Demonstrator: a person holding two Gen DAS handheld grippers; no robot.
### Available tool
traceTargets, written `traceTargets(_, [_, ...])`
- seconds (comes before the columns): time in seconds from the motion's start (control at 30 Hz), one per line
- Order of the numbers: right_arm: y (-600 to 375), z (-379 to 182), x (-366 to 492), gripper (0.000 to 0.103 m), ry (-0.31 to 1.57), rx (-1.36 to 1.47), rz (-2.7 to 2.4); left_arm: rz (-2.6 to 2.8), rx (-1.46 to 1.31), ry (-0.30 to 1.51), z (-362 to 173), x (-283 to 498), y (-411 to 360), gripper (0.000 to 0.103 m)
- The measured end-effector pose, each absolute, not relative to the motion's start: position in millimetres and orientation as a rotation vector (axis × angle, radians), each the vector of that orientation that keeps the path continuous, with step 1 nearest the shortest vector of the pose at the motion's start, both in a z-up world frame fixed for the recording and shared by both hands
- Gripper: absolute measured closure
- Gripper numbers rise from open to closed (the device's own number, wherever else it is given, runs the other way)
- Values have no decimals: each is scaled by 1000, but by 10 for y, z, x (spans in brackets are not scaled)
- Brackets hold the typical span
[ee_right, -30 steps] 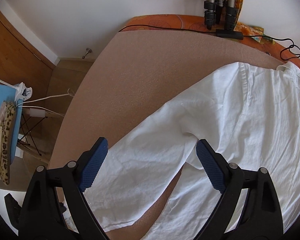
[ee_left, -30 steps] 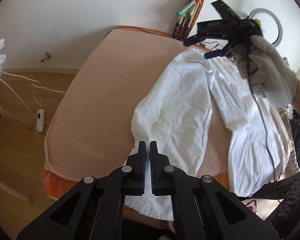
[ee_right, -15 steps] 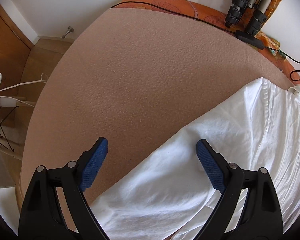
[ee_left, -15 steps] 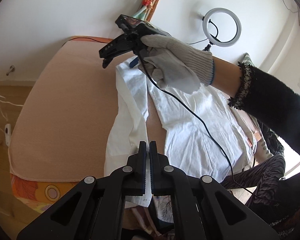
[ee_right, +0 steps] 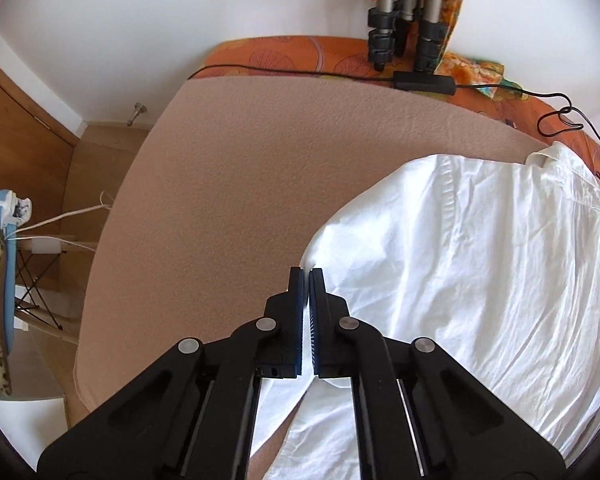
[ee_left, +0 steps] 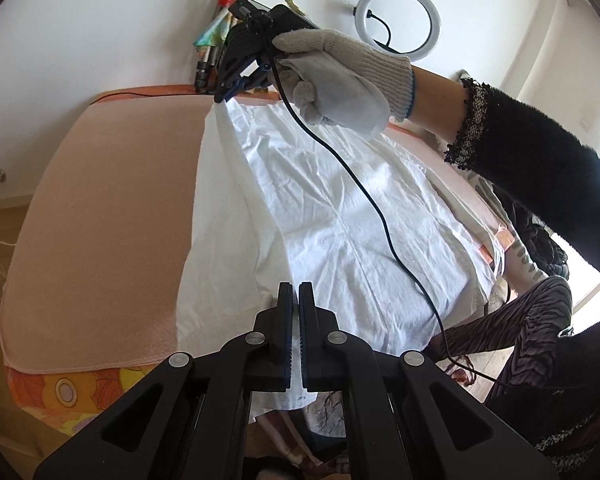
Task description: Fold small clothes
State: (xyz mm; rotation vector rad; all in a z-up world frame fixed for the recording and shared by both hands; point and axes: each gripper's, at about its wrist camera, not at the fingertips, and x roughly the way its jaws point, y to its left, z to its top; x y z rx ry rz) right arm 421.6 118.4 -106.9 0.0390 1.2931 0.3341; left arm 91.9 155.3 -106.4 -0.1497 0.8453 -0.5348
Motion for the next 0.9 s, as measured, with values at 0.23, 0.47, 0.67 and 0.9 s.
traceTargets(0.23, [507, -924, 3991, 100, 1259, 87, 321, -621, 9, 851, -1104, 823, 861, 101])
traceTargets(0.47, [24, -1406, 3758, 98, 1384, 43, 226, -665, 63, 949, -1294, 721, 565, 95])
traceTargets(0.67, [-314, -1345, 3659, 76, 1315, 71, 233, -584, 42, 926, -1210, 625, 712, 81])
traceTargets(0.9, [-244, -1027, 3732, 51, 1188, 64, 286, -413, -142, 946, -1329, 802, 1113, 81])
